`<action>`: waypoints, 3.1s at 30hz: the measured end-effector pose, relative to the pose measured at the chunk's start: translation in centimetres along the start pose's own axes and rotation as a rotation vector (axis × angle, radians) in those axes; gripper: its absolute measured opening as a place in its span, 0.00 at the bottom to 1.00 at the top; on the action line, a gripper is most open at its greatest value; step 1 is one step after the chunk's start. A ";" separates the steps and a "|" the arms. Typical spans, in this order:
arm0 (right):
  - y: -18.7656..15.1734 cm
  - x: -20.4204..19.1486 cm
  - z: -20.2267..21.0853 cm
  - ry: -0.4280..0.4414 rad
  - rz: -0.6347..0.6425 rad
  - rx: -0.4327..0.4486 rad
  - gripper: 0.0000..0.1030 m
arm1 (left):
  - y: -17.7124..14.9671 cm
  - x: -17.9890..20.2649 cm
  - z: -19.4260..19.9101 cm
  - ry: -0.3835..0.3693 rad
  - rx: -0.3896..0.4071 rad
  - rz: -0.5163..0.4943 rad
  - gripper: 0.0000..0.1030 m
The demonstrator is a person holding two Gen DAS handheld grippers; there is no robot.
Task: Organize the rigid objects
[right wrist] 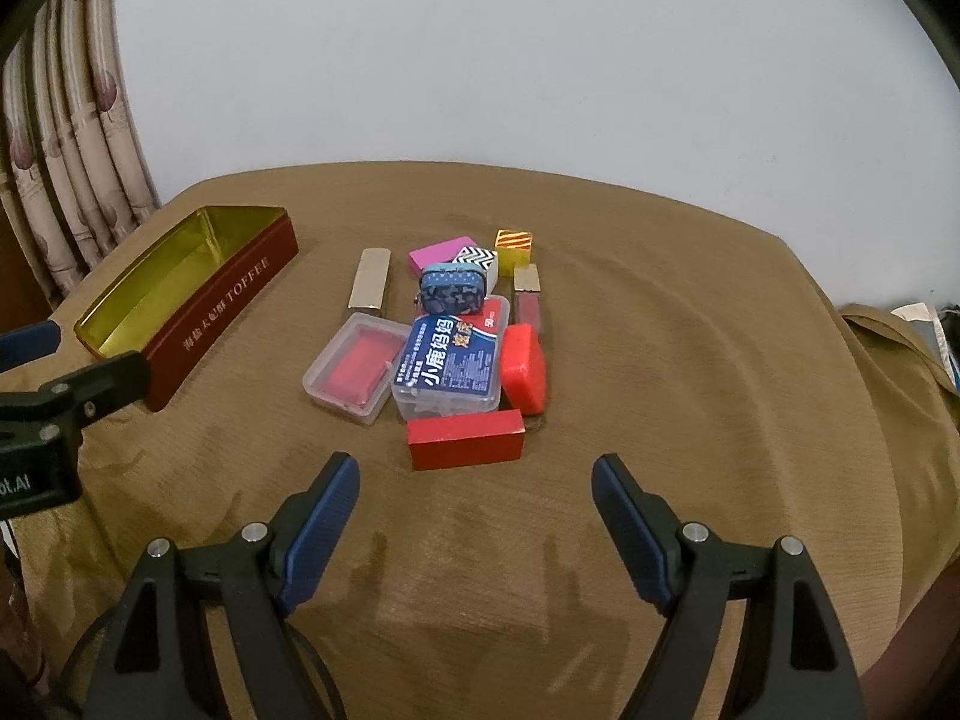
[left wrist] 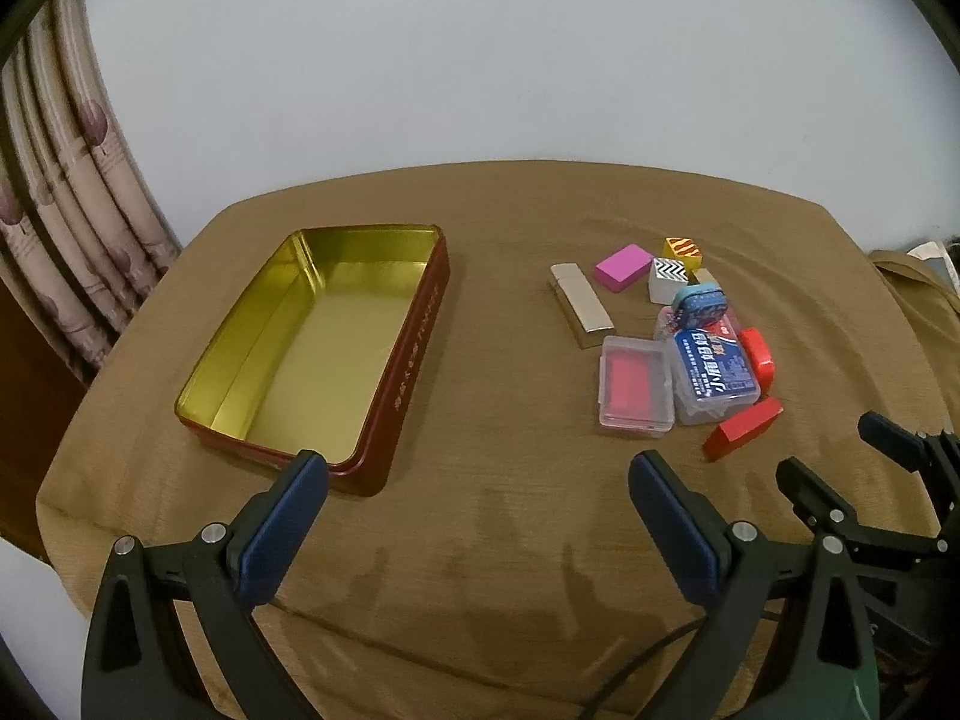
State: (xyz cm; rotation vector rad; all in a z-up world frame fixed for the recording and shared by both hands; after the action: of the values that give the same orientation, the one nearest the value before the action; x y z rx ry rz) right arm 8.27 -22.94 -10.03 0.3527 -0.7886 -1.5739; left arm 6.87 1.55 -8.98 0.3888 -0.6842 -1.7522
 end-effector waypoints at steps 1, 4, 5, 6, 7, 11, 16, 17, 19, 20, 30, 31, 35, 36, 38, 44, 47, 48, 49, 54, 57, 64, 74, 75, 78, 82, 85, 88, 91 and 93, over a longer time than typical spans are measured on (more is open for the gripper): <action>-0.1 -0.1 -0.1 0.000 0.002 -0.004 0.80 | 0.0 -0.2 -0.1 0.002 -0.002 0.002 0.97; -0.3 -0.3 -0.3 -0.004 0.012 -0.009 0.80 | 0.0 -0.6 -0.4 0.006 -0.006 0.008 0.97; -0.4 -0.4 -0.4 -0.005 0.016 -0.012 0.80 | 0.0 -0.7 -0.6 0.008 -0.009 0.012 0.97; -0.5 -0.5 -0.5 -0.005 0.019 -0.014 0.80 | 0.0 -0.7 -0.7 0.005 -0.012 0.014 0.97; -0.5 -0.6 -0.7 -0.004 0.022 -0.016 0.80 | -0.1 -0.9 -0.8 0.002 -0.014 0.017 0.97; -0.8 -1.1 -1.6 -0.004 0.034 -0.032 0.80 | -0.4 -1.6 -1.5 0.006 -0.031 0.035 0.97; -0.8 -1.3 -3.3 -0.018 0.055 -0.059 0.80 | -0.6 -2.3 -2.1 0.006 -0.042 0.052 0.97; -0.9 -1.4 -3.7 -0.016 0.057 -0.067 0.80 | -0.7 -2.4 -2.2 0.007 -0.043 0.053 0.97; -1.0 -1.5 -4.7 -0.017 0.055 -0.090 0.80 | -0.7 -2.4 -2.4 0.005 -0.045 0.051 0.97; -1.0 -1.6 -5.2 -0.013 0.052 -0.099 0.80 | -0.8 -2.4 -2.4 0.008 -0.047 0.049 0.97; -0.3 -2.4 -7.6 -0.034 0.095 -0.129 0.80 | -0.9 -2.8 -3.4 0.007 -0.070 0.052 0.97; -0.3 -2.5 -7.8 -0.031 0.097 -0.136 0.80 | -1.0 -2.8 -3.5 0.008 -0.073 0.052 0.97; -0.1 -2.7 -8.7 -0.015 0.103 -0.153 0.80 | -1.0 -2.6 -3.6 0.006 -0.079 0.046 0.97; -0.1 -2.8 -8.8 -0.015 0.103 -0.155 0.80 | -1.0 -2.5 -3.7 0.004 -0.081 0.043 0.97; 0.0 -2.9 -9.0 -0.013 0.102 -0.155 0.79 | -1.0 -2.4 -3.8 0.006 -0.083 0.036 0.97; -0.2 -3.2 -9.5 0.016 0.098 -0.168 0.59 | -0.7 -1.5 -4.9 -0.009 -0.105 0.018 0.97; -0.4 -2.7 -9.4 0.017 0.080 -0.168 0.59 | -0.5 -0.7 -5.3 -0.021 -0.115 0.000 0.97; -0.5 -2.5 -9.3 0.011 0.075 -0.170 0.59 | -0.5 -0.5 -5.4 -0.027 -0.119 -0.006 0.97; -0.5 -2.3 -9.3 0.005 0.072 -0.174 0.59 | -0.4 -0.1 -5.6 -0.035 -0.121 -0.014 0.97; -1.6 -0.6 -8.9 -0.027 0.058 -0.196 0.59 | -0.3 2.3 -7.1 -0.116 -0.157 -0.056 0.97; -2.5 0.3 -8.3 -0.041 0.046 -0.211 0.59 | 0.0 3.7 -8.0 -0.161 -0.172 -0.077 0.97; -3.2 1.4 -8.1 -0.040 0.017 -0.236 0.59 | 0.4 6.3 -10.7 -0.221 -0.233 -0.136 0.97; -3.3 1.6 -8.0 -0.023 0.010 -0.235 0.59 | 0.8 5.7 -14.4 -0.228 -0.299 -0.081 0.94; -3.3 1.7 -8.0 -0.022 0.007 -0.236 0.59 | 0.9 5.6 -14.6 -0.224 -0.297 -0.083 0.93; -3.2 1.7 -8.0 -0.020 0.006 -0.234 0.59 | 1.1 5.3 -15.4 -0.216 -0.303 -0.084 0.91; -3.3 1.8 -8.0 -0.020 0.004 -0.232 0.59 | 1.4 5.3 -16.6 -0.244 -0.320 -0.060 0.88; -3.4 1.9 -7.8 -0.019 0.004 -0.231 0.59 | 1.7 5.2 -17.8 -0.241 -0.322 -0.042 0.83; -3.4 1.9 -7.8 -0.020 0.000 -0.232 0.59 | 2.2 4.9 -18.1 -0.224 -0.302 -0.056 0.79; -3.3 1.8 -7.9 -0.019 0.000 -0.232 0.59 | 2.3 5.1 -17.4 -0.219 -0.286 -0.058 0.66; -3.3 1.9 -7.8 -0.019 0.000 -0.232 0.59 | 2.6 5.0 -17.3 -0.218 -0.280 -0.056 0.57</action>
State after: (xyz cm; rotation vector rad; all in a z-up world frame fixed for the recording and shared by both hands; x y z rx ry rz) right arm 10.46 -26.95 -17.46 0.1687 -0.6120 -1.6513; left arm 17.49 -7.98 -20.35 0.0254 -0.5735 -1.9303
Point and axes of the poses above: each gripper's, at about its wrist camera, not at the fingertips, and z roughly against the way its jaws point, x to its right, y to its top, the point moved 10 cm from there along -z, roughly the way its jaws point, and after that the axes turned 14 degrees about -y, right-handed, at the moved point
